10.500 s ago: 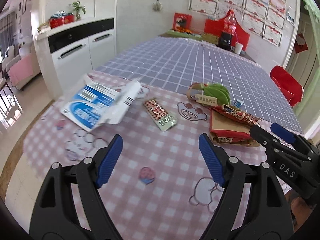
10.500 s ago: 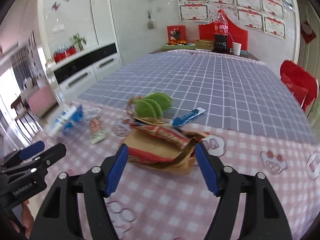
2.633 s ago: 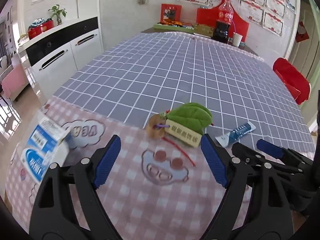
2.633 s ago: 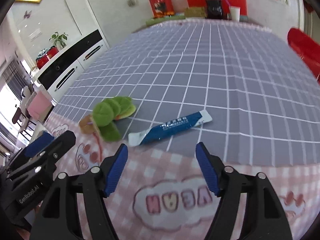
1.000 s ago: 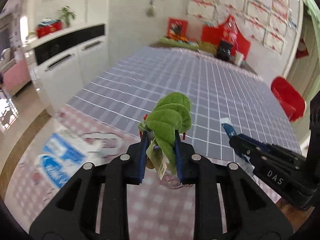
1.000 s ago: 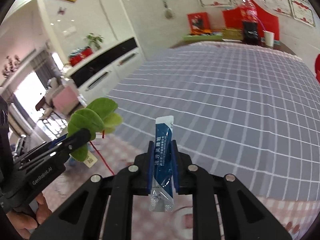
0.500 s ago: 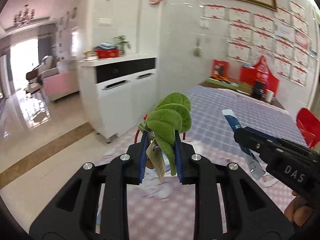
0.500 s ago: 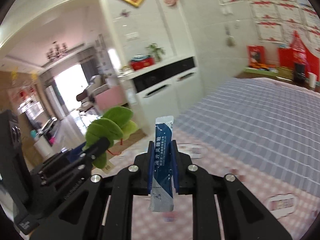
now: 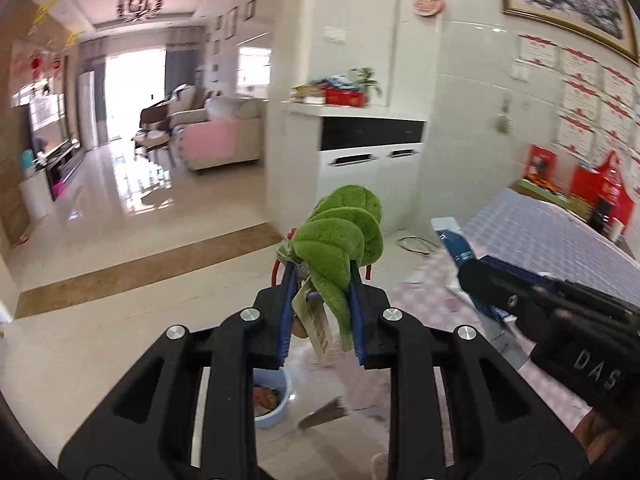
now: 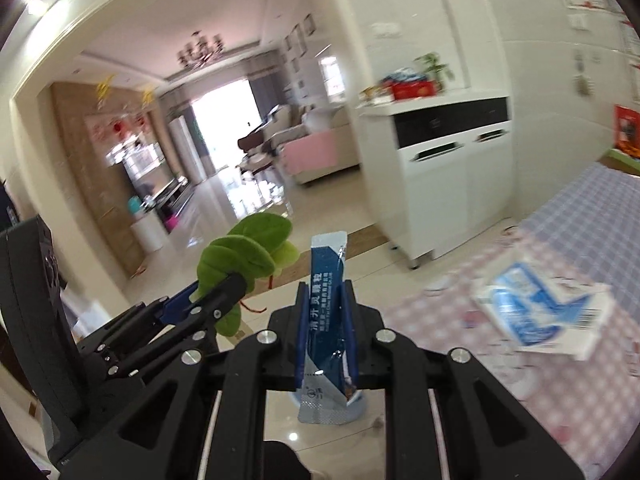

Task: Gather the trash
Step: 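Carry both items over the wastebasket and open the left tool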

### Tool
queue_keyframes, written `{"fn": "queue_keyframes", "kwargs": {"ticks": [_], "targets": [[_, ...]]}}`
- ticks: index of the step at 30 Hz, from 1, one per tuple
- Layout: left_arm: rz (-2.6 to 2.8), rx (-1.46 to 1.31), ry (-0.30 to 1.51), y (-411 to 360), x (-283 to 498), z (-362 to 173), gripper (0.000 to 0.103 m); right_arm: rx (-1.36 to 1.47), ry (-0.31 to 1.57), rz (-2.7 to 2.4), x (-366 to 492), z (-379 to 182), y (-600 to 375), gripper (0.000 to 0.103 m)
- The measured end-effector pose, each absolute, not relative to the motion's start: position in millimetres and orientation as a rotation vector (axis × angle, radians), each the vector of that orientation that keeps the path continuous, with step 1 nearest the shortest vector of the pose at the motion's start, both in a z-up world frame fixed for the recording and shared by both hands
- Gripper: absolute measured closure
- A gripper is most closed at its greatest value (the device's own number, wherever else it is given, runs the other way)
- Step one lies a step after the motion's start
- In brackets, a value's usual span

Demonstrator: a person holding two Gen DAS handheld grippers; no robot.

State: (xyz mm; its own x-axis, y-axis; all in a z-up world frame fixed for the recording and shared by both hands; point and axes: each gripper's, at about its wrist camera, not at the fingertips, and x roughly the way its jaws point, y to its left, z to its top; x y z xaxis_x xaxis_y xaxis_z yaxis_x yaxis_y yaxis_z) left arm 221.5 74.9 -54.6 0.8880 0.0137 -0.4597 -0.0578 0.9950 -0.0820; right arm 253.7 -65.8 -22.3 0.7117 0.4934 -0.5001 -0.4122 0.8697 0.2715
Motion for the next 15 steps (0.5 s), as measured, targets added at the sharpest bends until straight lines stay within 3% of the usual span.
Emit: {"fn": "queue_keyframes", "kwargs": {"ticks": [15], "targets": [[0.214,-0.195,0.618,204.9,265.4,-122.7,0.079,0.043,0.761,0.624,307.6,-92.4,85.9,0.087]]}}
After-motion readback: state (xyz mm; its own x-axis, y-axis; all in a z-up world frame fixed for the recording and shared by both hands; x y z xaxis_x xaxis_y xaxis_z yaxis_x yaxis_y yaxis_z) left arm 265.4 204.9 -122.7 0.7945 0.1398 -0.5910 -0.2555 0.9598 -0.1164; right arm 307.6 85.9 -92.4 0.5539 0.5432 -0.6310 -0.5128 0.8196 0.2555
